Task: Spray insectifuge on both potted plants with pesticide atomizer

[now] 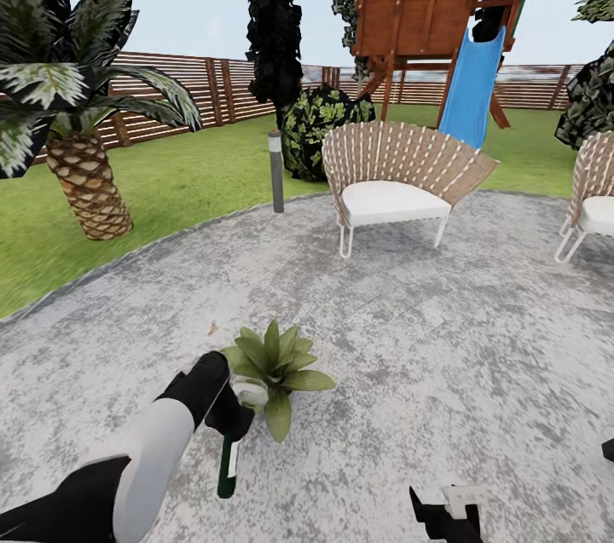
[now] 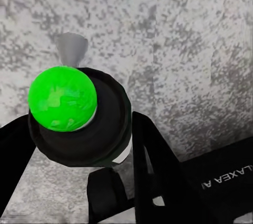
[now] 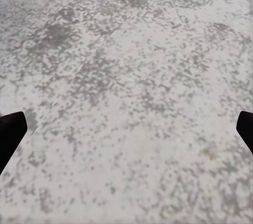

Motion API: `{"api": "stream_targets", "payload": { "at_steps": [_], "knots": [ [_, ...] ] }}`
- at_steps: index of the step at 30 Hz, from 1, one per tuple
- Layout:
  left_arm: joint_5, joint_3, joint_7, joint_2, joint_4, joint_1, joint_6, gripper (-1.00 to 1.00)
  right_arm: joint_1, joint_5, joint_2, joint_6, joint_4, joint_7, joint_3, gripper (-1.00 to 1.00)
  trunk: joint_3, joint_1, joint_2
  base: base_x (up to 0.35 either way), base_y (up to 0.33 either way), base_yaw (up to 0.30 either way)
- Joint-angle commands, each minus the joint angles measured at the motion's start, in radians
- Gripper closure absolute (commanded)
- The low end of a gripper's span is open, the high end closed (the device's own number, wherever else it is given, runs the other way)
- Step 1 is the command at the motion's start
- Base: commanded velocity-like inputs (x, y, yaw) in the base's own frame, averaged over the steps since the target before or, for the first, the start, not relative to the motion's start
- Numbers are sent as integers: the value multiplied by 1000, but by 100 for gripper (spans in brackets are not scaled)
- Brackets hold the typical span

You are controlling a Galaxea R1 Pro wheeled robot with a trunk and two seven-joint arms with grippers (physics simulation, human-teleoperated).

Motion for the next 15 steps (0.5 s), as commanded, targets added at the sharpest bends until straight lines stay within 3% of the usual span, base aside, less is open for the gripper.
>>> {"api": "stream_targets", "payload": {
  "at_steps": [1, 2, 4, 15],
  "knots": [
    [-10, -2, -7, -1, 10, 2, 3, 100, 0, -11, 0, -2, 1, 9, 3, -100, -1, 0, 0, 0, 0, 0],
    [-10, -37, -7, 0, 34, 5, 3, 100, 0, -11, 0, -2, 1, 9, 3, -100, -1, 0, 0, 0, 0, 0],
    [-9, -66, -7, 2, 46, 7, 3, 100, 0, -11, 0, -2, 1, 9, 3, -100, -1, 0, 0, 61, -20, 0],
    [-7, -71, -7, 0, 51, 8, 3, 100, 0, -11, 0, -2, 1, 9, 3, -100, -1, 0, 0, 50, -27, -1]
  ]
}}
